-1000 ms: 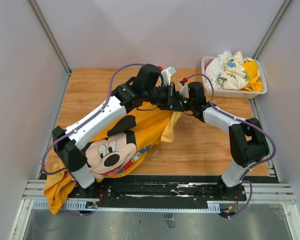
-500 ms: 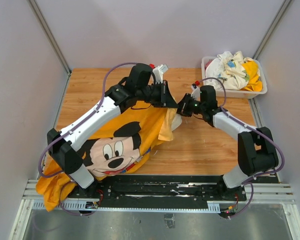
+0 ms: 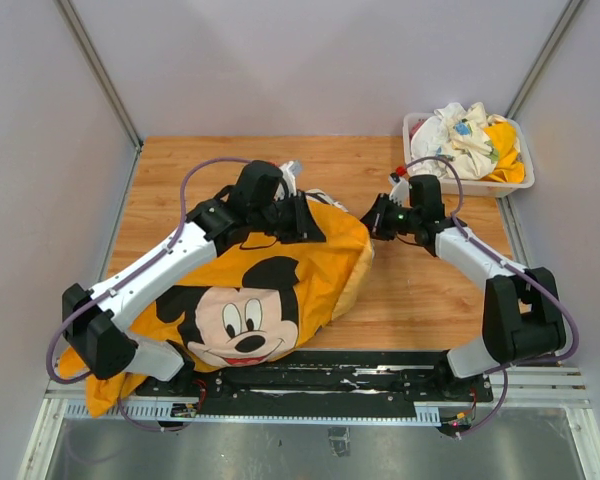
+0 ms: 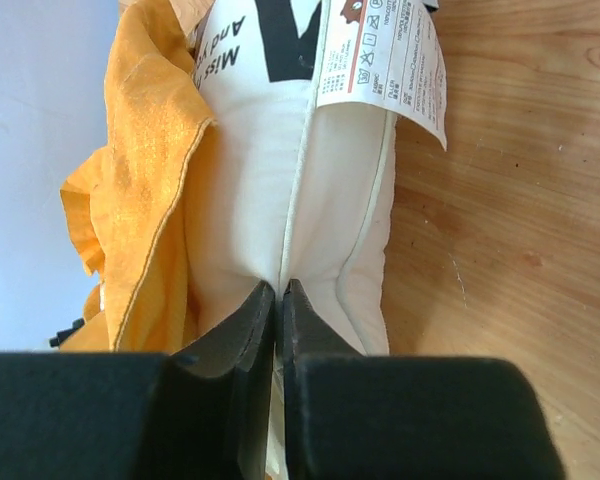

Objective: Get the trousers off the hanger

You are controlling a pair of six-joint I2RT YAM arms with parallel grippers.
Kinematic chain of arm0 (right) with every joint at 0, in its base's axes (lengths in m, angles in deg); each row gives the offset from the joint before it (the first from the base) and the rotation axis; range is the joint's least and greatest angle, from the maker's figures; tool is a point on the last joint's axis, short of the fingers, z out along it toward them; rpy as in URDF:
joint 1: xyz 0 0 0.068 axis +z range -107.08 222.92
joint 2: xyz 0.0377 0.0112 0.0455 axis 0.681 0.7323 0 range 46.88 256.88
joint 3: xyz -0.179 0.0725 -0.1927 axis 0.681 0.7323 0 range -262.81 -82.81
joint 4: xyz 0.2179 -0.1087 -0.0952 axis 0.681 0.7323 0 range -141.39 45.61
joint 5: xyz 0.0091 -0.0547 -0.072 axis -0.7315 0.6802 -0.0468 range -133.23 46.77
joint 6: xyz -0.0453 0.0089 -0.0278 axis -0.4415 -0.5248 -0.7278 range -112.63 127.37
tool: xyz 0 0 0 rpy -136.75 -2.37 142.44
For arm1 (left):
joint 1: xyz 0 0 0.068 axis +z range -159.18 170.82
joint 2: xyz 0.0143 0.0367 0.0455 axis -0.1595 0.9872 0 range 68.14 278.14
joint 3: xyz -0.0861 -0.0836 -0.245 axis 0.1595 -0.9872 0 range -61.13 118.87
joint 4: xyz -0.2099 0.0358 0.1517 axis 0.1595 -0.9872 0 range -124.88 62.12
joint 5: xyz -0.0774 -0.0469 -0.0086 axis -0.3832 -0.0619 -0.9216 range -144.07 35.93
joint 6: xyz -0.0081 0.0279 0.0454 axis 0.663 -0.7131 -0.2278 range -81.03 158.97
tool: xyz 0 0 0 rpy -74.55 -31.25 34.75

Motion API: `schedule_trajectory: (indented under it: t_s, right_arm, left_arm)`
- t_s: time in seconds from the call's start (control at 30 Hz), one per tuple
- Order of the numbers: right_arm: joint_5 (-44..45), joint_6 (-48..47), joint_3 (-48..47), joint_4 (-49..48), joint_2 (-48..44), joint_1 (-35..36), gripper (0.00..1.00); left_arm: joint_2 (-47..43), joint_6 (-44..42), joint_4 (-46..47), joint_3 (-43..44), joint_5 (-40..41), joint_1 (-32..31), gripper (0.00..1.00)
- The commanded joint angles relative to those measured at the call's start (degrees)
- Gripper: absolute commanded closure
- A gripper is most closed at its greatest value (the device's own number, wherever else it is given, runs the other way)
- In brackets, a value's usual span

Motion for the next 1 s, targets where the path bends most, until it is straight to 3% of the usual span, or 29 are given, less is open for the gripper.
schedule_trajectory:
  t_s: [0.0, 0.1, 0.27, 0.5, 0.63, 0.73, 0.8, 0.97]
  right_arm:
    - [-1.6, -3.4, -0.5, 1.4, -2.7, -0.3, 0.93]
    - [-2.1, -4.4, -0.6, 1.9, -2.5, -0.3, 0.93]
    - [-2.5, -4.4, 0.6, 1.2, -2.1, -0.3, 0.90]
    - [-3.3, -4.8, 1.3, 1.0, -2.8, 0.0, 0.88]
    - [-3.3, -4.8, 2.2, 0.8, -3.7, 0.0, 0.86]
    - [-3.3, -4.8, 2.4, 0.8, -4.1, 0.0, 0.86]
    - [-3.2, -4.8, 2.5, 0.9, -4.2, -0.1, 0.86]
    - [-2.9, -4.7, 2.7, 0.8, -4.4, -0.1, 0.86]
  left_arm:
    - [-4.9, 2.7, -5.7, -8.3, 6.3, 0.2, 0.84]
    - [-7.1, 3.7, -5.3, -9.9, 8.7, 0.2, 0.71]
    - [-0.5, 3.7, -5.2, -1.6, 11.7, 0.2, 0.56]
    - [12.4, 4.8, -3.8, 10.0, 12.1, 0.2, 0.49]
    - [21.3, 2.8, -7.8, 16.6, 12.0, 0.2, 0.44]
    - [24.4, 2.5, -8.2, 17.7, 11.5, -0.1, 0.40]
    - [25.5, 2.5, -8.0, 17.8, 10.7, -0.2, 0.32]
    - [27.9, 0.1, -12.4, 19.8, 12.1, -1.5, 0.31]
